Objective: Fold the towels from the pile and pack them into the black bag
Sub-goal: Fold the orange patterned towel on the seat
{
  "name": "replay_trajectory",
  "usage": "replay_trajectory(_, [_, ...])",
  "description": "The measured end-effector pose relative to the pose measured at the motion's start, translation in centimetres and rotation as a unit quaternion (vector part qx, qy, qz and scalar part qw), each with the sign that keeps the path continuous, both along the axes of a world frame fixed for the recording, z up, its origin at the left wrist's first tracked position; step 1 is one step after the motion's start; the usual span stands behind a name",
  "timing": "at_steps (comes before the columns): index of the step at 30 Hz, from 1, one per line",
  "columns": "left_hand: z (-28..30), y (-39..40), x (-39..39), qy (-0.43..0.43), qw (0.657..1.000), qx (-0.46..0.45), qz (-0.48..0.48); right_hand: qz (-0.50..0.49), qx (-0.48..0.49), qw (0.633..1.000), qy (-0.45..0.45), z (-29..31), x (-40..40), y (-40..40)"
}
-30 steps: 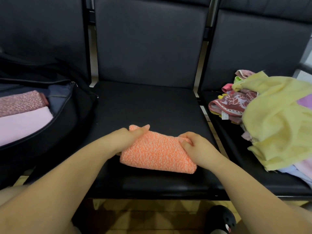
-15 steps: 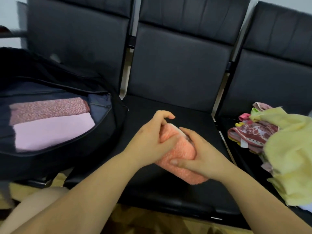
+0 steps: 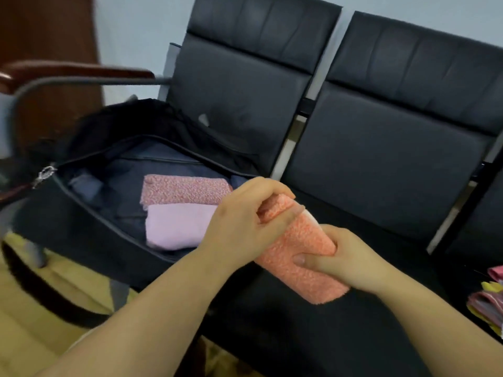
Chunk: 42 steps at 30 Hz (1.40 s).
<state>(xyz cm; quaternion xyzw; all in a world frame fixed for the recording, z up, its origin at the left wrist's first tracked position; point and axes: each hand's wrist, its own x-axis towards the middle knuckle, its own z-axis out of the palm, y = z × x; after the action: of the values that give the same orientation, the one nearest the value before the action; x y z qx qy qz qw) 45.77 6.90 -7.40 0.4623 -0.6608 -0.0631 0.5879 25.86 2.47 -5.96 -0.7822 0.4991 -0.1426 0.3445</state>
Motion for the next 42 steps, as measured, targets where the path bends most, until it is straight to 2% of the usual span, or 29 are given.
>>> replay_trajectory(6, [0.3, -1.0, 4.7, 0.144, 0.982, 0.068, 0.102, -0.024, -0.095, 0.995, -0.019, 2.1, 5.4, -3.1])
replay_trajectory(11, [-0.3, -2.9, 8.7, 0.301, 0.928, 0.153, 0.158, -0.069, -0.132, 0.978, -0.145, 1.5, 9.9, -5.6])
replay_trajectory(13, [-1.3, -3.9, 10.1, 0.334, 0.91, 0.177, 0.172, -0.078, -0.136, 0.975, -0.16, 0.9, 11.6, -6.7])
replay_trajectory(18, [-2.6, -5.1, 12.7, 0.376, 0.876, 0.231, 0.193, -0.051, -0.135, 0.981, -0.127, -0.6, 15.0, -9.3])
replay_trajectory(21, [-2.4, -6.2, 13.7, 0.396, 0.864, 0.263, 0.166, -0.033, -0.145, 0.981, -0.12, -0.4, 16.7, -11.2])
replay_trajectory(24, [-1.4, -8.3, 14.8, 0.334, 0.892, 0.278, 0.127, -0.04, -0.196, 0.97, -0.139, -0.2, 18.3, -13.4])
replay_trajectory(28, [0.0, -12.0, 17.7, 0.271, 0.913, 0.268, 0.148, -0.056, -0.258, 0.94, -0.218, -1.3, 20.9, -16.0])
replay_trajectory(33, [-2.2, -16.1, 20.7, 0.217, 0.929, 0.242, 0.179, -0.056, -0.3, 0.92, -0.245, -4.6, 23.6, -18.5])
replay_trajectory(39, [-5.9, -18.3, 21.8, 0.179, 0.925, 0.243, 0.23, -0.033, -0.347, 0.925, -0.15, -7.7, 25.0, -20.1])
replay_trajectory(42, [-6.7, -19.5, 22.8, 0.134, 0.904, 0.32, 0.251, -0.026, -0.349, 0.936, -0.044, -7.8, 25.8, -20.5])
